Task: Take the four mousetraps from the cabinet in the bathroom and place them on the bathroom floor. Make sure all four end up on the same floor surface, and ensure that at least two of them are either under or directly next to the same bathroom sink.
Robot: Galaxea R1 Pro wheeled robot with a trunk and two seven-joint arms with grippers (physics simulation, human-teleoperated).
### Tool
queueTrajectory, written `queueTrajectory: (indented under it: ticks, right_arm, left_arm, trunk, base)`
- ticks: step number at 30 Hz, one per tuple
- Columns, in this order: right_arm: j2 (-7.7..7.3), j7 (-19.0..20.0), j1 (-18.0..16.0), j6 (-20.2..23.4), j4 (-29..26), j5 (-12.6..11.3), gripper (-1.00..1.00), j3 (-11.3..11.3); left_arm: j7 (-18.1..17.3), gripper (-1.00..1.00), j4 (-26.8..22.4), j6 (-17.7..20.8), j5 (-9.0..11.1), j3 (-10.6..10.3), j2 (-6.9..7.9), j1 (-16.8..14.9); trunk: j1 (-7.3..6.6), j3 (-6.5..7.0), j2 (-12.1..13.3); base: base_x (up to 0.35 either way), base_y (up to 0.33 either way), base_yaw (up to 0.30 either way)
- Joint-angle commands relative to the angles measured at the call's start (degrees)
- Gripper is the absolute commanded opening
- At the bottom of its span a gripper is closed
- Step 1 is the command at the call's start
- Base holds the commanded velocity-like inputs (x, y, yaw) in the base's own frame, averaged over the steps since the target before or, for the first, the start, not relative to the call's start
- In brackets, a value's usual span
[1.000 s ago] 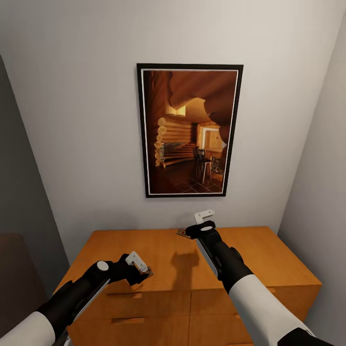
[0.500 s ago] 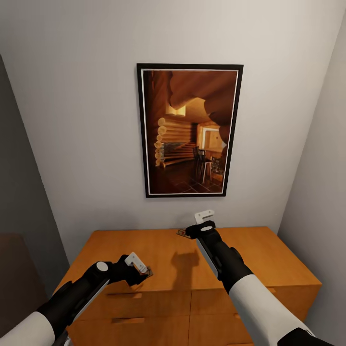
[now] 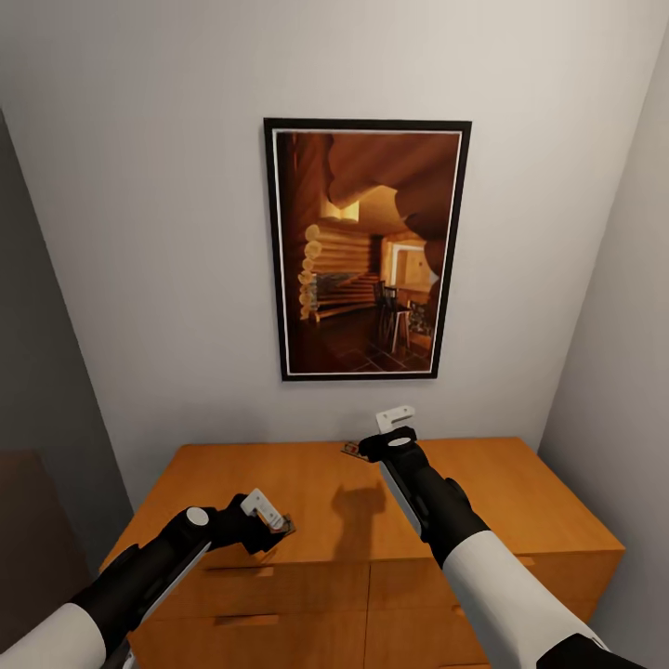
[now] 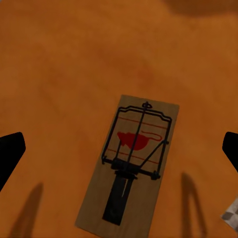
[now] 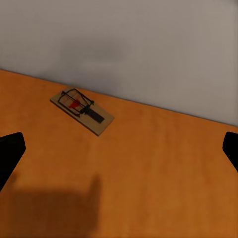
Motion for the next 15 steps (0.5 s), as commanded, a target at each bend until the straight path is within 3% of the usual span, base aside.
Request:
queueTrajectory:
  ticks: [1, 15]
  right_arm:
    - [-0.02, -0.3, 0.0, 0.3, 0.0, 0.0, 1.00, 0.2]
    - [-0.02, -0.3, 0.0, 0.3, 0.0, 0.0, 1.00, 0.2]
  left_arm:
    - [0.1, 1.00, -0.1, 0.4, 0.5, -0.1, 0.06, 0.0]
    - [0.1, 1.00, -0.1, 0.4, 0.5, -0.2, -0.01, 0.0]
  trunk:
    - [0.25, -0.23, -0.5]
    - [3.32, -2.75, -6.1]
  base:
    - [0.000, 0.000, 0.000]
    - [0.000, 0.000, 0.000]
